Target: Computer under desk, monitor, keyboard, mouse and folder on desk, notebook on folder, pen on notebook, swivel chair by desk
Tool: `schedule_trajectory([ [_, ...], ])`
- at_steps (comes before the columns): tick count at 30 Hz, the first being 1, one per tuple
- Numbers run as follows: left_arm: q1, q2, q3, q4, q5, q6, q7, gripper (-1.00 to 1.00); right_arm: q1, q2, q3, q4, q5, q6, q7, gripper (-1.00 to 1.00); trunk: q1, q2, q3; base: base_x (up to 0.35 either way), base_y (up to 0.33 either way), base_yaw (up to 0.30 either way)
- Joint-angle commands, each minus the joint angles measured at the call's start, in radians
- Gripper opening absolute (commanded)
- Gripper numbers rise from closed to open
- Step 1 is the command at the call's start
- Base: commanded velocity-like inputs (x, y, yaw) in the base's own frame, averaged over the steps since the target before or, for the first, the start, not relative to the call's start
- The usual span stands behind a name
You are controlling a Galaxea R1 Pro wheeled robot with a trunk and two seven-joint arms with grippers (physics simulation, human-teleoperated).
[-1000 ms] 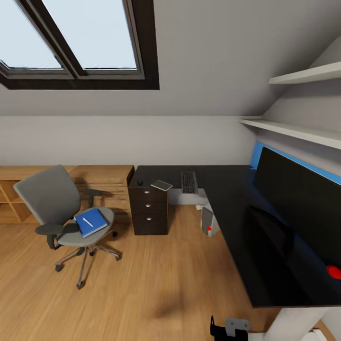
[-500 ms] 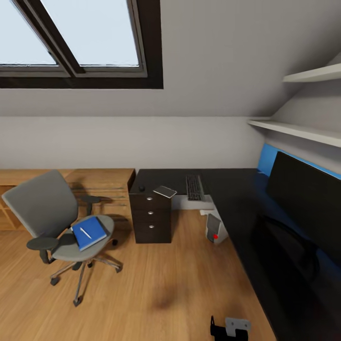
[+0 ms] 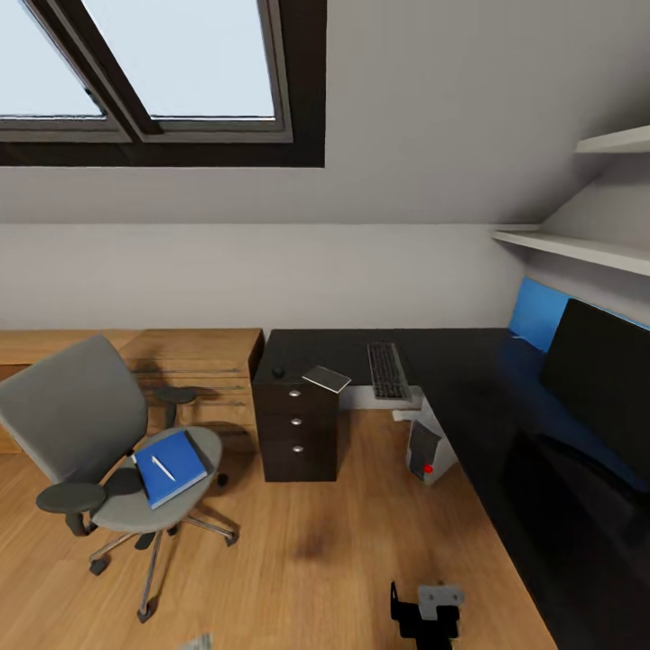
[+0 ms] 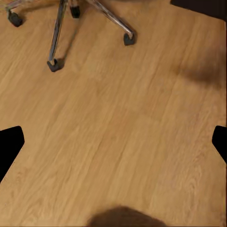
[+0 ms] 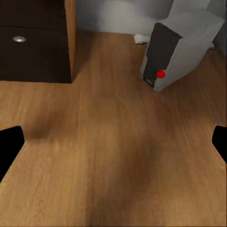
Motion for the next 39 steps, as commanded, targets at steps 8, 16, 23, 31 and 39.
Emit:
schedule_trajectory([
  [8, 0.0, -0.01, -0.008, -1.003, 0.011, 0.801, 0.018, 1.0, -0.363, -0.041, 0.015, -0.308, -0.781, 0.496, 0.066, 1.0, 0.001, -0.001, -0.002, 0.336, 0.011, 0.0],
  [16, 0.0, -0.012, -0.008, -1.03, 0.008, 0.839, 0.015, 1.0, -0.402, -0.101, 0.017, -0.298, -1.136, 0.566, 0.07, 1.0, 0.001, -0.001, -0.002, 0.337, 0.0, 0.0],
  [23, 0.0, -0.013, -0.006, -1.018, 0.011, 0.84, 0.016, 1.0, -0.404, -0.134, 0.006, -0.294, -1.272, 0.818, 0.134, 1.0, 0.001, -0.001, -0.002, 0.337, 0.0, 0.0],
  [31, 0.0, -0.016, -0.006, -1.006, 0.015, 0.845, 0.015, 1.0, -0.404, -0.181, -0.008, -0.176, -1.529, 0.964, 0.342, 1.0, 0.001, -0.001, -0.002, 0.337, 0.0, 0.0],
  [39, 0.0, -0.016, -0.007, -1.01, 0.013, 0.843, 0.015, 1.0, -0.404, -0.183, -0.009, -0.115, -1.537, 0.884, 0.387, 1.0, 0.001, -0.001, -0.002, 0.149, 0.0, 0.0],
])
